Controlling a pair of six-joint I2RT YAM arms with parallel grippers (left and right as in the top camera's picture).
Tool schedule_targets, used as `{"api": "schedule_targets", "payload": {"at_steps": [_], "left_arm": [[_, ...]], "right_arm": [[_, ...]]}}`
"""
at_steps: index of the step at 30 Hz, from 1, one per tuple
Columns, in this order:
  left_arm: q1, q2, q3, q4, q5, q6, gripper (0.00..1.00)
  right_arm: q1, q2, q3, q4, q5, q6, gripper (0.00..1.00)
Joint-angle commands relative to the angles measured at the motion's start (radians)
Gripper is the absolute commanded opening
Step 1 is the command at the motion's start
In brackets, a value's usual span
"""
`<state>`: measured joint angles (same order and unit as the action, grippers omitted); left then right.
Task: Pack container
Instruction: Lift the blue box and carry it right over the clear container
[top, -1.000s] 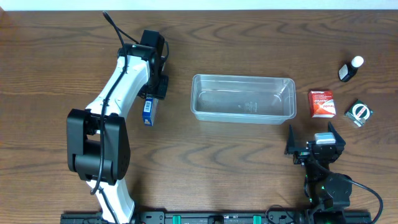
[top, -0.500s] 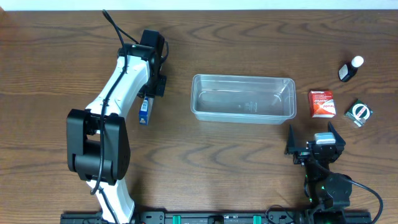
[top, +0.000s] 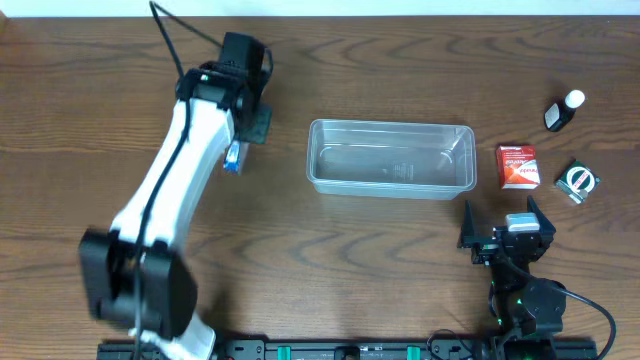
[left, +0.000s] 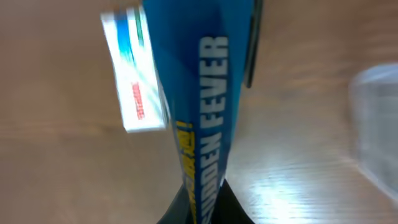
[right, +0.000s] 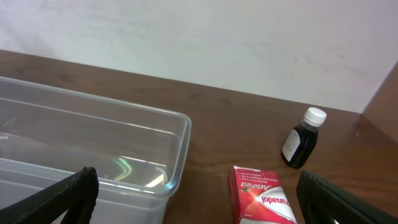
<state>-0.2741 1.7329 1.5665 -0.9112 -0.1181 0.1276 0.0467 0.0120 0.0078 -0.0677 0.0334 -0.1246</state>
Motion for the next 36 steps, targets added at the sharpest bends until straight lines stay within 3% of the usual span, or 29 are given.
{"api": "schedule_targets", "payload": {"at_steps": [1, 10, 14, 21, 36], "left_arm": [[-0.082, -0.114, 0.040, 0.026, -0.013, 0.145, 0.07], [-0.368, -0.200, 0.039, 0.095, 0.025, 0.465, 0.07], [-0.433, -0.163, 0.038, 0.094, 0.033, 0.536, 0.07], [-0.450, -0.069, 0.034, 0.094, 0.160, 0.647, 0.07], [-0.449, 0.090, 0.032, 0.115, 0.159, 0.797, 0.07]], "right_arm": [[-0.008, -0.005, -0.002, -0.004, 0.000, -0.004, 0.99], [-0.008, -0.005, -0.002, -0.004, 0.000, -0.004, 0.99], [-0.008, -0.005, -0.002, -0.004, 0.000, -0.004, 0.99], [-0.008, -0.005, -0.002, -0.004, 0.000, -0.004, 0.99], [-0.008, -0.005, -0.002, -0.004, 0.000, -0.004, 0.99]]}}
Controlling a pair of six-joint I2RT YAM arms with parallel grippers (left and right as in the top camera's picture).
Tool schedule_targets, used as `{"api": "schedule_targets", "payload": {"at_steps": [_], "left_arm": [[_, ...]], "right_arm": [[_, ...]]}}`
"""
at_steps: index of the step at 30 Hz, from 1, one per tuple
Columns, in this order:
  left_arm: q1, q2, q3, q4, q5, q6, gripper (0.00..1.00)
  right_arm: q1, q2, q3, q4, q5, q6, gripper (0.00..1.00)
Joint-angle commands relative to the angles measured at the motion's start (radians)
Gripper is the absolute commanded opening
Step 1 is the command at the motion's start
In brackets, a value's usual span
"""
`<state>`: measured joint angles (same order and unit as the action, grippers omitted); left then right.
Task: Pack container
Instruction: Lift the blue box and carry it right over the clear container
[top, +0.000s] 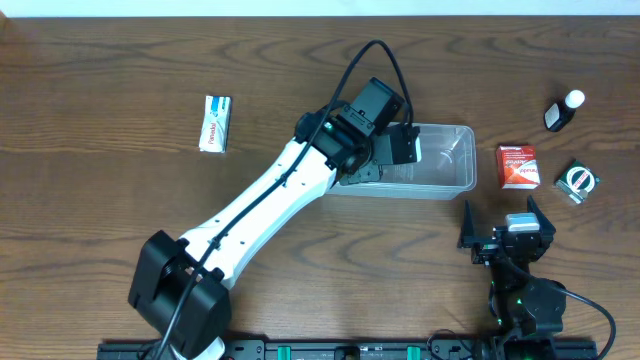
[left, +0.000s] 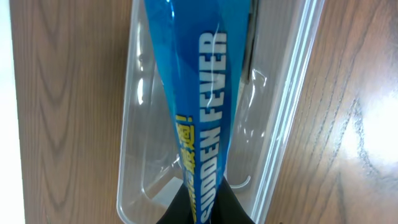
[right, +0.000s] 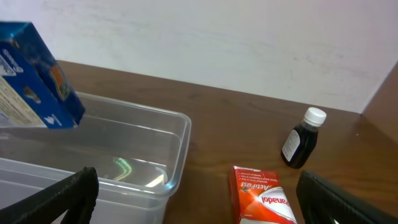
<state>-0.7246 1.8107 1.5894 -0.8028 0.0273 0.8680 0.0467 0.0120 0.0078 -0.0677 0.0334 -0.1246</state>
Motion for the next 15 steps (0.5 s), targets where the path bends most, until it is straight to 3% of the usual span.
{"api": "schedule_targets", "payload": {"at_steps": [1, 6, 15], "left_arm": [[0.002, 0.018, 0.010, 0.006, 0.014, 0.067, 0.07], [0.002, 0.060, 0.010, 0.017, 0.013, 0.137, 0.07], [0.039, 0.131, 0.009, 0.106, 0.014, 0.145, 0.07]], "right_arm": [[-0.008, -0.005, -0.002, -0.004, 0.000, -0.004, 0.99], [-0.008, -0.005, -0.002, -0.004, 0.000, -0.004, 0.99], [-0.008, -0.005, -0.002, -0.004, 0.000, -0.004, 0.99]]}}
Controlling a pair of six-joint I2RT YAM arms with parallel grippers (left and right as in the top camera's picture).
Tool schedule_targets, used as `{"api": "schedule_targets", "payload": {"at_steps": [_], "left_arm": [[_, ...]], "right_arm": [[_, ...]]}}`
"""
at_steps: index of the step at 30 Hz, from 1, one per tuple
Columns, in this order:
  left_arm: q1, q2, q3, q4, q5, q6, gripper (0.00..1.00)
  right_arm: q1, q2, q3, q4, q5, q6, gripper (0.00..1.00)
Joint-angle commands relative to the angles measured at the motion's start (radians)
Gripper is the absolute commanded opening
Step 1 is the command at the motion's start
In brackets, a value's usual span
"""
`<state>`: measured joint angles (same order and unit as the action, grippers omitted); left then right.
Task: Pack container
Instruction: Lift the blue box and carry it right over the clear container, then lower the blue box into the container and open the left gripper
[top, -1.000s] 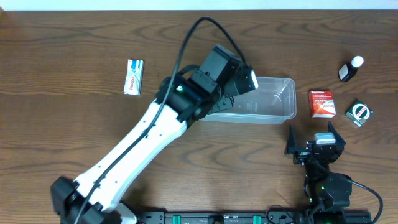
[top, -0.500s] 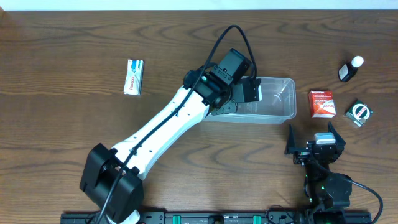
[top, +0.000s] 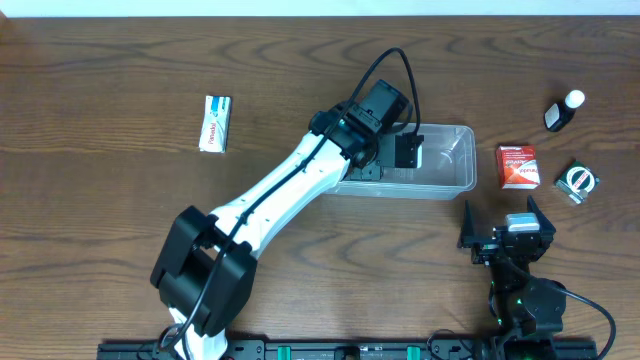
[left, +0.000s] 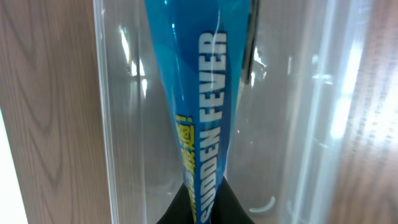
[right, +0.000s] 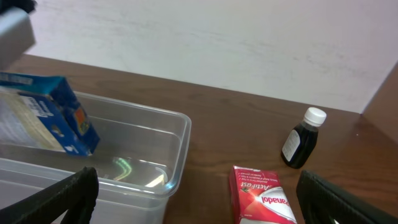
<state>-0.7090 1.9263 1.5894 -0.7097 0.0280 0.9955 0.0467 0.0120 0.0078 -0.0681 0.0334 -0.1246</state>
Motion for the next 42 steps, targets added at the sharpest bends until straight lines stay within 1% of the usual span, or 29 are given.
{"api": "schedule_targets", "payload": {"at_steps": [1, 8, 17, 18, 19, 21, 22, 25, 26, 40, 41, 42], "left_arm": [[0.031, 0.022, 0.009, 0.021, 0.013, 0.017, 0.07], [0.071, 0.031, 0.005, 0.053, 0.014, 0.017, 0.07], [0.073, 0.031, 0.004, 0.053, 0.014, 0.017, 0.08], [0.073, 0.031, 0.002, 0.053, 0.014, 0.017, 0.09], [0.073, 0.031, 0.000, 0.053, 0.014, 0.017, 0.14], [0.073, 0.031, -0.004, 0.053, 0.014, 0.017, 0.22], [0.073, 0.031, -0.006, 0.054, 0.014, 0.017, 0.23], [0.073, 0.031, -0.014, 0.053, 0.014, 0.017, 0.31], [0.073, 0.031, -0.015, 0.053, 0.014, 0.017, 0.32], [0.073, 0.025, -0.014, 0.061, 0.013, 0.013, 0.33], [0.073, 0.022, -0.014, 0.060, 0.013, 0.013, 0.32], [0.073, 0.018, -0.014, 0.061, 0.013, 0.013, 0.26]], "right_arm": [[-0.008, -0.005, -0.002, -0.003, 0.000, -0.004, 0.99], [-0.008, -0.005, -0.002, -0.003, 0.000, -0.004, 0.99], [-0.008, -0.005, -0.002, -0.003, 0.000, -0.004, 0.99], [-0.008, -0.005, -0.002, -0.003, 0.000, -0.004, 0.99], [-0.008, -0.005, -0.002, -0.004, 0.000, -0.004, 0.99], [-0.008, -0.005, -0.002, -0.003, 0.000, -0.004, 0.99], [-0.008, -0.005, -0.002, -0.003, 0.000, -0.004, 0.99], [-0.008, -0.005, -0.002, -0.003, 0.000, -0.004, 0.99], [-0.008, -0.005, -0.002, -0.003, 0.000, -0.004, 0.99], [-0.008, -0.005, -0.002, -0.003, 0.000, -0.004, 0.99], [-0.008, -0.005, -0.002, -0.004, 0.000, -0.004, 0.99], [-0.008, -0.005, -0.002, -0.003, 0.000, -0.004, 0.99]]}}
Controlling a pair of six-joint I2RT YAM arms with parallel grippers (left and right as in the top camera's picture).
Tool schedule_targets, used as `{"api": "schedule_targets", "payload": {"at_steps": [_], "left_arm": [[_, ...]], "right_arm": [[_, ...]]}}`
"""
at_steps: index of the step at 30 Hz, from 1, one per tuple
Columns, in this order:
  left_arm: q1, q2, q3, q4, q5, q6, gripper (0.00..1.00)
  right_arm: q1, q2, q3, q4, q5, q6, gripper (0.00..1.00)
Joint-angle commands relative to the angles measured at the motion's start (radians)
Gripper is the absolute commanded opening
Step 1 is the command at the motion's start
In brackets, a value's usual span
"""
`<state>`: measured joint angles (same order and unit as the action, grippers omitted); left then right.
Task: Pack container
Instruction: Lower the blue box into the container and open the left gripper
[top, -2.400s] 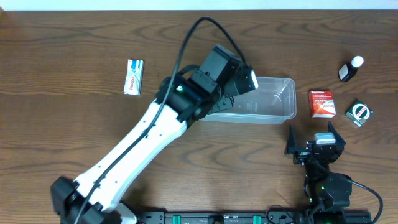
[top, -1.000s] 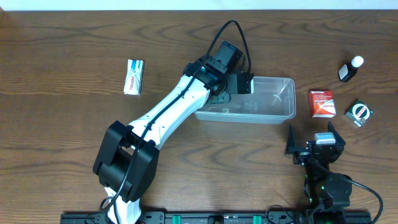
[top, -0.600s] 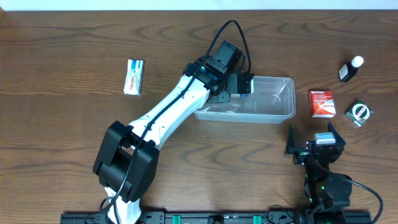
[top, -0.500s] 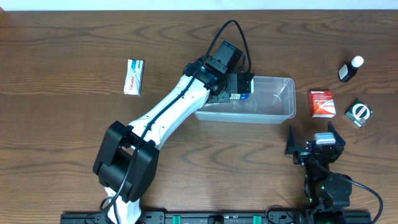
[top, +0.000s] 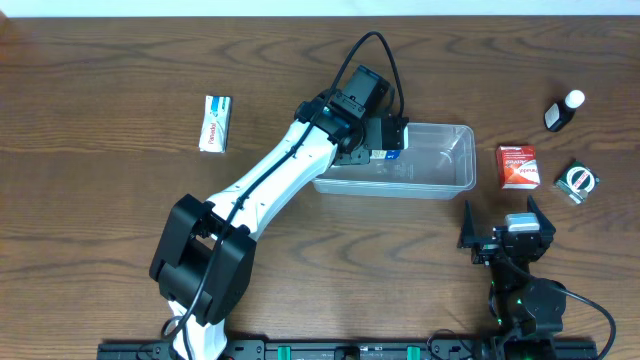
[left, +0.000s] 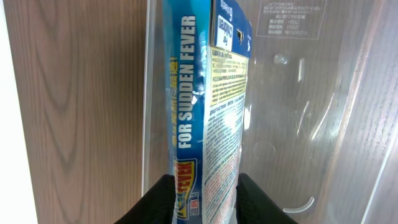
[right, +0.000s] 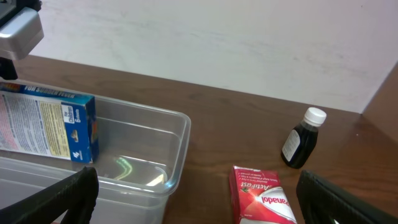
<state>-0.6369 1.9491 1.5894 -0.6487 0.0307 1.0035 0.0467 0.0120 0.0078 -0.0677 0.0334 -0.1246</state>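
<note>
A clear plastic container sits mid-table. The blue "For Sudden Fever" box rests on its long edge inside the container's left half, also seen as the blue box and a blue sliver. My left gripper is above it, open, with a finger close on each side of the box. The right gripper stays open near the table's front right, holding nothing.
A red Panadol box, a dark bottle with a white cap and a green round item lie right of the container. A white and blue box lies far left. The container rim faces my right gripper.
The left fingers have spread and the blue box sits lower and level in the container, showing its printed side. The left gripper has shifted slightly left. The right arm has not moved.
My left gripper held the blue box over the far left of the table, beside the white and blue box. Then it held it above the container, then tilted low inside it. Now the box rests in the container with the fingers apart.
</note>
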Motion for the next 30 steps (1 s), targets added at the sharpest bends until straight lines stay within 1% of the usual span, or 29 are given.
{"api": "schedule_targets", "payload": {"at_steps": [1, 2, 3, 6, 8, 10, 11, 14, 20, 22, 30], "left_arm": [[0.001, -0.011, -0.014, 0.000, 0.010, 0.005, 0.21], [0.001, -0.018, -0.014, 0.000, 0.010, 0.005, 0.12], [0.001, -0.027, -0.014, 0.001, 0.011, 0.005, 0.06], [0.001, -0.061, -0.014, 0.012, 0.011, -0.042, 0.06], [0.001, -0.087, -0.014, 0.027, 0.011, -0.119, 0.06], [0.001, -0.102, -0.014, 0.038, 0.013, -0.218, 0.06], [0.001, -0.104, -0.014, 0.048, 0.016, -0.302, 0.05], [0.001, -0.091, -0.015, 0.066, 0.016, -0.501, 0.06], [0.001, -0.026, -0.015, 0.122, 0.014, -0.776, 0.06], [0.001, -0.006, -0.015, 0.140, 0.013, -0.835, 0.06], [0.001, 0.003, -0.015, 0.103, 0.007, -0.961, 0.06]], "right_arm": [[-0.008, -0.005, -0.002, -0.004, 0.000, -0.004, 0.99], [-0.008, -0.005, -0.002, -0.004, 0.000, -0.004, 0.99], [-0.008, -0.005, -0.002, -0.004, 0.000, -0.004, 0.99], [-0.008, -0.005, -0.002, -0.004, 0.000, -0.004, 0.99], [-0.008, -0.005, -0.002, -0.004, 0.000, -0.004, 0.99], [-0.008, -0.005, -0.002, -0.004, 0.000, -0.004, 0.99], [-0.008, -0.005, -0.002, -0.004, 0.000, -0.004, 0.99], [-0.008, -0.005, -0.002, -0.004, 0.000, -0.004, 0.99], [-0.008, -0.005, -0.002, -0.004, 0.000, -0.004, 0.99], [-0.008, -0.005, -0.002, -0.004, 0.000, -0.004, 0.99], [-0.008, -0.005, -0.002, -0.004, 0.000, -0.004, 0.99]]}}
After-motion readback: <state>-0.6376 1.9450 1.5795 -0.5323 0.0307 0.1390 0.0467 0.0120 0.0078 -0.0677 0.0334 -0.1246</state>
